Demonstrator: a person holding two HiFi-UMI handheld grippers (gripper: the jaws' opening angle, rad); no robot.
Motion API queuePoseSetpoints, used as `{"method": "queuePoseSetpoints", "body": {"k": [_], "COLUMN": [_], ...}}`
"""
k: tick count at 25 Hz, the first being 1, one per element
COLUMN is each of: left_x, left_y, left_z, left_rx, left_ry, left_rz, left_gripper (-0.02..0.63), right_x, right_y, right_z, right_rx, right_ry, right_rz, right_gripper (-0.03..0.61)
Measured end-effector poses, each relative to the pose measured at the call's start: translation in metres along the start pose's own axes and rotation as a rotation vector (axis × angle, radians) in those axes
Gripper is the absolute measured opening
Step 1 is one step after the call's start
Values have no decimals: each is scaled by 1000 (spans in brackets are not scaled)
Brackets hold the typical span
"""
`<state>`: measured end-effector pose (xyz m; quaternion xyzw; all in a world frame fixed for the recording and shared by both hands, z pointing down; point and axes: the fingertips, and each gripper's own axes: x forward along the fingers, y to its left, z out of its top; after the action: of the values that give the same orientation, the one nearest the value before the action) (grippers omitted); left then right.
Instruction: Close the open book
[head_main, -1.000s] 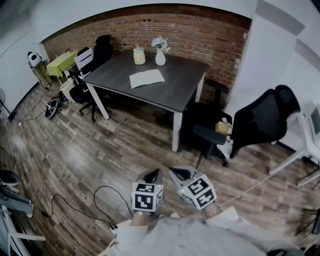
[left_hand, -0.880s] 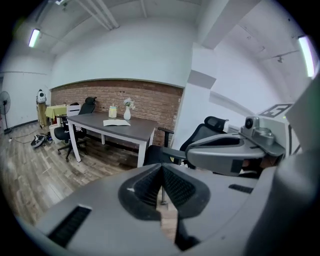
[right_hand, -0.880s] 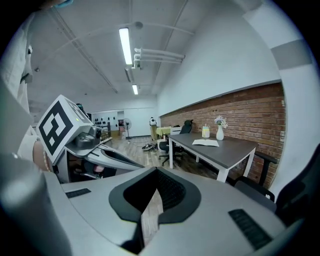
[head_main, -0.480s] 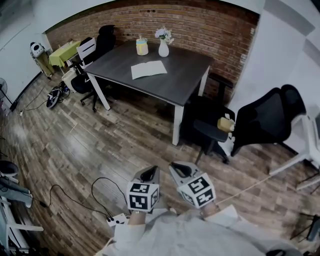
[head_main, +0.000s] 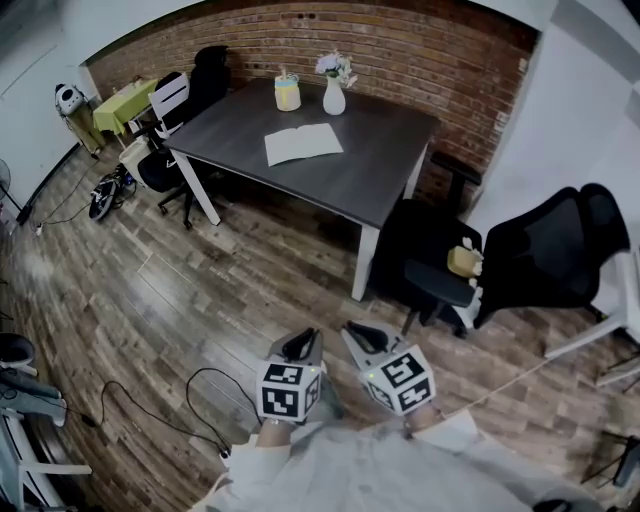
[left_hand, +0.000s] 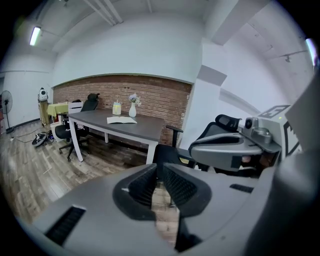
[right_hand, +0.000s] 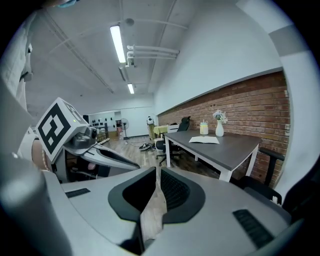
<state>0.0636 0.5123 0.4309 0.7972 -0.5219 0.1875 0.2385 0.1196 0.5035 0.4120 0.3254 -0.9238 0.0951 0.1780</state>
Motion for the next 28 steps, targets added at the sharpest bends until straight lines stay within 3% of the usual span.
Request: {"method": "queuePoseSetpoints", "body": {"k": [4, 7, 17, 22, 28], "left_x": [24, 42, 113, 135, 149], "left_y": [44, 77, 159, 174, 199], "left_z": [19, 36, 116, 123, 110], "left_rx": [-31, -32, 12, -3, -65], "left_ry": [13, 19, -7, 15, 69], "left_rz": [-2, -6, -86, -128, -121], "left_gripper": [58, 64, 67, 67, 67], "right_x": [48, 85, 182, 204, 238], "right_y": [-25, -35, -95, -106, -117], "right_z": [23, 39, 85, 91, 82], "right_rx": [-10, -2, -10, 11, 44], "right_ry": [9, 17, 31, 86, 146], "right_rz": [-19, -12, -81, -95, -77], "right_gripper": [11, 106, 106, 106, 106]}}
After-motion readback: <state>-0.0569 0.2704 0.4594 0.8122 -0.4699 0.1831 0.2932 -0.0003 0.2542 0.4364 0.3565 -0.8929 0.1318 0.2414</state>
